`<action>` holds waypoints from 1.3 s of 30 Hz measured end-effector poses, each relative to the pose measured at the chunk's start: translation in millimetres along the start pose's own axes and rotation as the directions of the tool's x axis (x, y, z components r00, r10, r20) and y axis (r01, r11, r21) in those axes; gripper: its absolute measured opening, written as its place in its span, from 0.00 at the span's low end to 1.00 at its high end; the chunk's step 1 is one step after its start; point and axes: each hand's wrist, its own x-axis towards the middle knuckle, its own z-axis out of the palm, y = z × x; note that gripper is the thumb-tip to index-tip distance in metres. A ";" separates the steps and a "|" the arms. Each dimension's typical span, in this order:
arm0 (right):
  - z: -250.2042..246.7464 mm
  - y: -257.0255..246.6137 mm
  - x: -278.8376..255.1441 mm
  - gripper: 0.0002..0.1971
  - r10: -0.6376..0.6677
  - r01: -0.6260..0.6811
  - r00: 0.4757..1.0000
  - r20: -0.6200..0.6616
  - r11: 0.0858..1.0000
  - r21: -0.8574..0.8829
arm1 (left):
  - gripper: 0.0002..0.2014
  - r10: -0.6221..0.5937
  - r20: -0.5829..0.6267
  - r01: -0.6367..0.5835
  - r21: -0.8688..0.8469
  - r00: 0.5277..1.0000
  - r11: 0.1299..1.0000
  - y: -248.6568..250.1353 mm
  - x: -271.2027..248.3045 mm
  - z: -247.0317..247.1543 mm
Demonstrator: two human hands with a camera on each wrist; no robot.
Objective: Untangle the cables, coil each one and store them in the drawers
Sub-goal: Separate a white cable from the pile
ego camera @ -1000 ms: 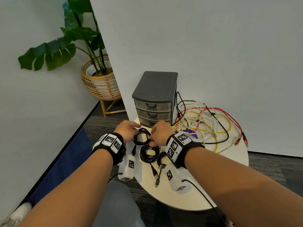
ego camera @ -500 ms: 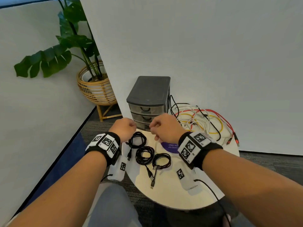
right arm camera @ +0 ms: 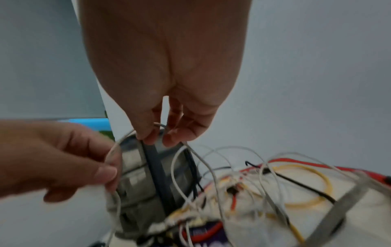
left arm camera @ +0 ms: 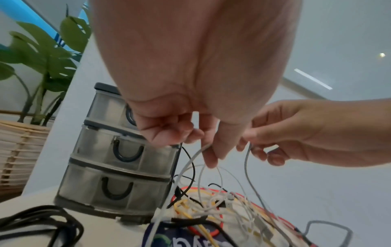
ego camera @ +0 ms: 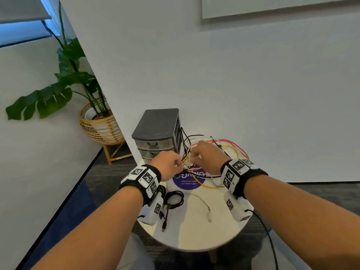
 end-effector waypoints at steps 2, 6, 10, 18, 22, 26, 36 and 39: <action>-15.2 -0.3 -0.3 0.08 -0.024 0.033 0.996 -0.089 0.995 0.092 | 0.12 -0.006 -0.086 0.001 -0.061 0.996 0.998 -0.7 -4.8 -4.3; -64.5 -9.2 -1.0 0.07 -0.034 0.097 0.966 -0.255 0.966 0.240 | 0.11 0.038 -0.216 -0.088 -0.230 0.976 0.969 -0.2 -15.0 -21.1; -115.2 -24.3 -10.0 0.06 0.034 0.122 0.918 -0.396 0.925 0.361 | 0.10 0.064 -0.267 -0.160 -0.355 0.962 0.921 15.3 -28.6 -40.9; -155.4 -41.3 -31.3 0.07 0.100 0.102 0.864 -0.493 0.925 0.366 | 0.14 -0.039 -0.307 -0.125 -0.493 0.951 0.861 23.9 -42.0 -40.8; -164.7 -44.7 -35.6 0.09 0.186 0.079 0.803 -0.567 0.909 0.410 | 0.18 -0.080 -0.316 -0.157 -0.656 0.945 0.738 30.0 -48.4 -44.4; -165.7 -50.5 -35.2 0.11 0.218 0.077 0.772 -0.597 0.900 0.429 | 0.15 -0.095 -0.181 -0.115 -0.872 0.979 0.476 40.7 -59.3 -48.1; -162.3 -53.4 -33.5 0.11 0.359 0.075 0.697 -0.621 0.824 0.561 | 0.36 -0.118 0.286 0.157 -0.118 0.951 0.980 29.6 -45.9 23.9; -159.8 -54.5 -33.0 0.12 0.354 0.069 0.698 -0.622 0.832 0.551 | 0.31 -0.154 0.269 0.165 -0.017 0.951 0.986 31.1 -42.4 36.8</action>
